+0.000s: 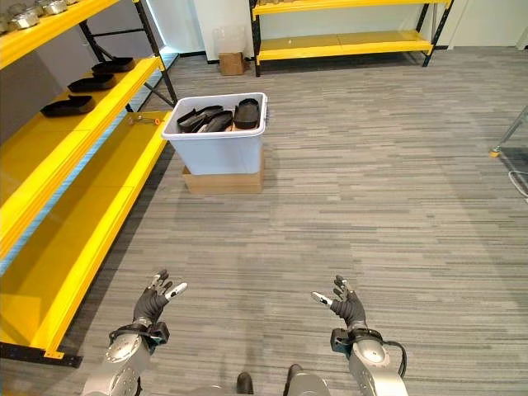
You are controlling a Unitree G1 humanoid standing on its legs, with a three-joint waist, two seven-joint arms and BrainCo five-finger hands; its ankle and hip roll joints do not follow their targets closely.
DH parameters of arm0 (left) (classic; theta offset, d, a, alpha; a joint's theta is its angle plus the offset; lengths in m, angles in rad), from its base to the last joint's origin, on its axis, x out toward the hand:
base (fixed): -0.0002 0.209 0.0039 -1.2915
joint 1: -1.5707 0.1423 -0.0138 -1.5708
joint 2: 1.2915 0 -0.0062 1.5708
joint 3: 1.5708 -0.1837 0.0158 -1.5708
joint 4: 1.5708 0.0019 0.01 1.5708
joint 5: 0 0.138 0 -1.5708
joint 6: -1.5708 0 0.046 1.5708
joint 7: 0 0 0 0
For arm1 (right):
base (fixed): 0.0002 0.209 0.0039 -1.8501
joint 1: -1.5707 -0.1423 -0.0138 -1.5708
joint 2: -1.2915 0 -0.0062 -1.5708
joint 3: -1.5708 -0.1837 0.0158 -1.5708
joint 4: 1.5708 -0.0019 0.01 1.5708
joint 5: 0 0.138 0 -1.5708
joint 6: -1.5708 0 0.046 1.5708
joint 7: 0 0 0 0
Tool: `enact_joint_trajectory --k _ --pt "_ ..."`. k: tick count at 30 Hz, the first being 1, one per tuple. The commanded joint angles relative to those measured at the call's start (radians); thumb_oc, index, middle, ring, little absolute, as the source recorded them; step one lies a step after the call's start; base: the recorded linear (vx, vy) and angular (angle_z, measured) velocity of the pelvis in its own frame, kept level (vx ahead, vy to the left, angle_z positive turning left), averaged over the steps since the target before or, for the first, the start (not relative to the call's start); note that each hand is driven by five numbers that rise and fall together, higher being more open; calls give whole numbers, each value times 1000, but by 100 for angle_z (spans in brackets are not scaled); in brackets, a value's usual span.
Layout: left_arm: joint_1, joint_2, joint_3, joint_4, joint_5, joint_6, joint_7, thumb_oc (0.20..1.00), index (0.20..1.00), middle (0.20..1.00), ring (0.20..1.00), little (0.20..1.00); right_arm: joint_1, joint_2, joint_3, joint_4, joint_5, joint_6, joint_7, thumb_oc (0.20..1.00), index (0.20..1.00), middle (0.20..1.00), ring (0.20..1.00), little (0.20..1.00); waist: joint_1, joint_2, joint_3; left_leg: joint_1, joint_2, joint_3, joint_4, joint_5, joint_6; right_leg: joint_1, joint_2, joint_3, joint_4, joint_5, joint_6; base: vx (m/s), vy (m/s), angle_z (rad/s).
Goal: Move parts from the plastic box to the shelf.
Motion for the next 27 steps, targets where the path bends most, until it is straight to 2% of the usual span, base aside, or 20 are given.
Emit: enact_joint_trajectory --k 1,3,4,5,6,8,10,11,13,15,17,19,20,21,22,23,24,25,26,27 --pt "-31 69 44 -41 13 -29 17 1000 1000 1000 1000 1000 -57 27 21 6 33 -38 9 1000 1000 1000 1000 1000 -20 -46 73 57 35 -57 -23 -84 -4 51 -144 67 45 274 111 -15 203 8" --pt "-35 72 43 -38 17 -26 15 1000 1000 1000 1000 1000 -56 29 23 1 36 -40 10 1000 1000 1000 1000 1000 -25 -38 83 63 36 -65 -24 -86 3 17 -133 75 109 264 100 27 138 29" --pt "-36 75 44 -38 30 -24 11 1000 1000 1000 1000 1000 -52 30 27 3 39 -44 11 1000 1000 1000 1000 1000 -34 -25 97 85 33 -74 -32 -93 10 -36 -107 73 164 236 91 132 112 43" --pt "-41 74 42 -28 31 -22 11 1000 1000 1000 1000 1000 -54 30 29 5 48 -47 13 1000 1000 1000 1000 1000 -46 -21 99 109 34 -79 -45 -101 6 -81 -64 59 140 194 78 186 115 20" --pt "-39 72 43 -28 29 -22 8 1000 1000 1000 1000 1000 -54 28 28 5 50 -45 13 1000 1000 1000 1000 1000 -51 -20 98 122 30 -88 -50 -106 5 -100 -50 55 115 191 81 300 -5 -3" --pt "-39 74 46 -30 46 -22 -13 1000 1000 1000 1000 1000 -52 21 18 1 63 -51 19 1000 1000 1000 1000 1000 -76 -36 106 196 16 -118 -61 -147 -12 -112 -15 -17 -194 229 88 378 -90 12" --pt "-32 70 56 -20 58 -19 -26 1000 1000 1000 1000 1000 -49 15 7 -1 51 -45 19 1000 1000 1000 1000 1000 -88 -50 94 240 19 -130 -61 -175 -41 -122 -11 -67 -400 298 119 426 -114 43" --pt "-30 69 56 -22 61 -20 -30 1000 1000 1000 1000 1000 -46 13 4 -4 45 -44 20 1000 1000 1000 1000 1000 -94 -49 92 260 26 -137 -61 -186 -46 -113 1 -61 -437 313 123 662 -159 78" --pt "-16 54 50 -13 70 -25 -44 1000 1000 1000 1000 1000 -11 7 -11 -9 44 -45 34 1000 1000 1000 1000 1000 -108 -56 57 326 40 -154 -61 -233 -56 -94 17 -39 -409 333 105 570 -163 60" --pt "-30 48 28 -5 59 -27 -44 1000 1000 1000 1000 1000 -15 -6 -16 -12 58 -46 31 1000 1000 1000 1000 1000 -128 -35 41 314 71 -163 3 -236 -78 -93 40 -39 -378 321 83 371 -167 21" --pt "-30 47 28 -5 59 -27 -44 1000 1000 1000 1000 1000 -15 -6 -16 -12 58 -46 31 1000 1000 1000 1000 1000 -129 -33 40 312 72 -164 6 -238 -78 -94 41 -40 -377 320 83 221 -108 38" --pt "-38 51 9 -7 37 -33 -44 1000 1000 1000 1000 1000 -32 -32 -16 -1 67 -54 35 1000 1000 1000 1000 1000 -133 -4 31 277 120 -175 125 -102 -138 -88 86 -44 -313 252 33 447 -225 30" --pt "-41 52 8 -7 29 -36 -46 1000 1000 1000 1000 1000 -33 -39 -20 -4 67 -56 35 1000 1000 1000 1000 1000 -135 -1 30 275 127 -182 139 -71 -148 -83 94 -44 -304 239 26 537 -266 -2" --pt "-43 52 0 -11 22 -35 -43 1000 1000 1000 1000 1000 -33 -49 -25 9 71 -58 39 1000 1000 1000 1000 1000 -135 14 26 266 152 -195 201 51 -182 -63 131 -37 -275 180 -6 363 -176 -10" --pt "-43 53 1 -10 22 -35 -43 1000 1000 1000 1000 1000 -33 -48 -25 9 71 -58 39 1000 1000 1000 1000 1000 -137 11 24 263 148 -198 200 54 -181 -65 127 -37 -277 183 -6 467 -239 -28" --pt "-47 53 -3 -11 16 -32 -39 1000 1000 1000 1000 1000 -27 -51 -28 14 77 -58 34 1000 1000 1000 1000 1000 -137 10 27 218 160 -196 344 176 -213 -26 151 -23 -275 149 -35 180 -109 -13" --pt "-47 54 -2 -11 15 -32 -39 1000 1000 1000 1000 1000 -27 -51 -28 14 77 -58 35 1000 1000 1000 1000 1000 -140 6 24 213 156 -199 344 180 -213 -28 147 -25 -277 152 -35 333 -243 3" --pt "-44 54 -3 -18 3 -30 -41 1000 1000 1000 1000 1000 -27 -59 -32 16 82 -57 27 1000 1000 1000 1000 1000 -121 -29 40 101 137 -181 552 246 -224 36 141 2 -295 127 -60 223 -214 3" --pt "-41 56 -3 -27 1 -28 -38 1000 1000 1000 1000 1000 -25 -60 -35 13 89 -60 23 1000 1000 1000 1000 1000 -108 -42 57 63 137 -167 657 248 -212 73 145 10 -304 118 -74 290 -272 6" --pt "-37 56 0 -32 -2 -25 -39 1000 1000 1000 1000 1000 -22 -60 -39 12 92 -61 20 1000 1000 1000 1000 1000 -92 -60 72 6 124 -149 704 208 -191 104 138 25 -318 111 -78 212 -186 0"
